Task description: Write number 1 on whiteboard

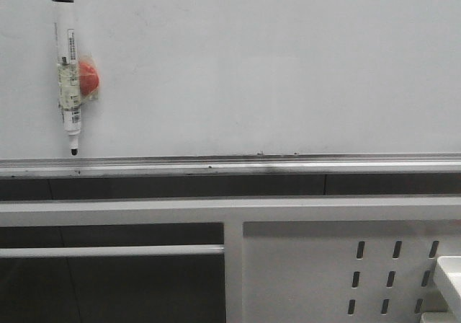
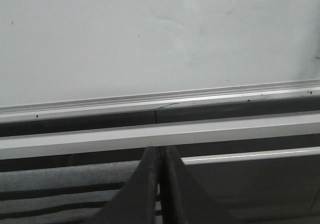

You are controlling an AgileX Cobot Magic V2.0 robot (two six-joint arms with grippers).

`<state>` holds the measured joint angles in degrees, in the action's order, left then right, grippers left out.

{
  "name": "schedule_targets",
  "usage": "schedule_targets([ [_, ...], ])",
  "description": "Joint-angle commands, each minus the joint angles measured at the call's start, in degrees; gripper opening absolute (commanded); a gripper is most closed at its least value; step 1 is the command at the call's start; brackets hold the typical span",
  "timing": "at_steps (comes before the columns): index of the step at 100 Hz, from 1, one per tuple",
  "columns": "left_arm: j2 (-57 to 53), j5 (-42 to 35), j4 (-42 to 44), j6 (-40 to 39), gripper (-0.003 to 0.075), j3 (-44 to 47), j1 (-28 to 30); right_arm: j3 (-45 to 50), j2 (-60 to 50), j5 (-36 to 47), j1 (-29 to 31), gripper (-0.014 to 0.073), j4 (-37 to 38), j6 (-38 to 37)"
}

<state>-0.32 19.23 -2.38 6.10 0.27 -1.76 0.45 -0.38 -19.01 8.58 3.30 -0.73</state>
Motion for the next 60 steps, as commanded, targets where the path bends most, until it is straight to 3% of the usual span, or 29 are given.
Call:
schedule_targets([
  [1,-1.3,-3.12,-0.6,-0.18,-0.002,1.92,0.14,0.81,-1.44,1.07,0.27,-0.0059,-0.28,0.29],
  [60,-1.3,-3.12,0.88,-0.18,-0.002,1.92,0.14,0.81,-1.44,1.07,0.27,-0.0059,-0.28,0.29],
])
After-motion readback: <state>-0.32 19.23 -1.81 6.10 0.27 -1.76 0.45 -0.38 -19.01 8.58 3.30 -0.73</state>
